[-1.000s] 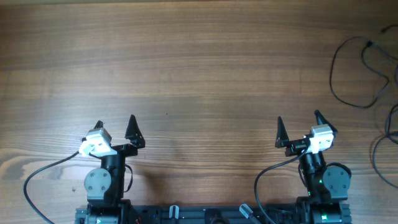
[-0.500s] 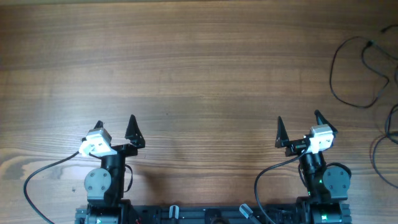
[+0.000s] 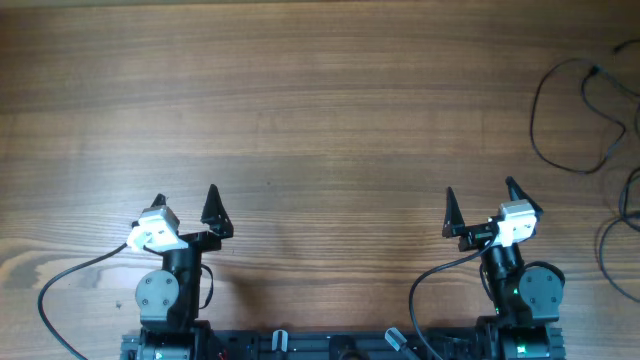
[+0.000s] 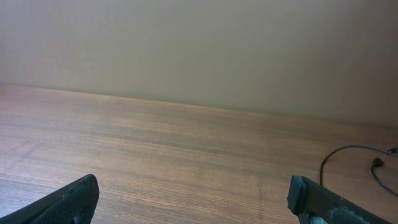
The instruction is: Untangle cables
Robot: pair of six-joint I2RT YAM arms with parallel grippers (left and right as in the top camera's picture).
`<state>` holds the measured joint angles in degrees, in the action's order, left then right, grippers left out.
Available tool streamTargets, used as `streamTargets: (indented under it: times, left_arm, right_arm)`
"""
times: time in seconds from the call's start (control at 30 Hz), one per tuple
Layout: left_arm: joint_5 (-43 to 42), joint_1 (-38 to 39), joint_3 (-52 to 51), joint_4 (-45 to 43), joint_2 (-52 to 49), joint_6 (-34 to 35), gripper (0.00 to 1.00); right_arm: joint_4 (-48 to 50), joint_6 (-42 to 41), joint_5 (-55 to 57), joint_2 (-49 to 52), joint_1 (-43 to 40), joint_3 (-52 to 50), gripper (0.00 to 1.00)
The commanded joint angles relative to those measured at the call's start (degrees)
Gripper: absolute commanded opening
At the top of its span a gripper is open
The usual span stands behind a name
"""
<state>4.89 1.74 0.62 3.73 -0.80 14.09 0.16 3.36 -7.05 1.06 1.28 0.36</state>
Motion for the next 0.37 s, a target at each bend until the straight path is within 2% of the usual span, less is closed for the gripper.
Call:
streamTargets:
  times: [0.0, 0.33]
  left_arm:
    - [0.96, -0.42, -0.31, -0.07, 0.46, -0.13, 1.0]
    - [0.96, -0.42, -0.31, -0.07, 0.48, -0.13, 1.0]
  right_arm:
    - [0.15, 0.79, 0.55, -0.85, -0.24, -0.07, 1.0]
    - [0.15, 0.81, 0.55, -0.85, -0.24, -0.07, 1.0]
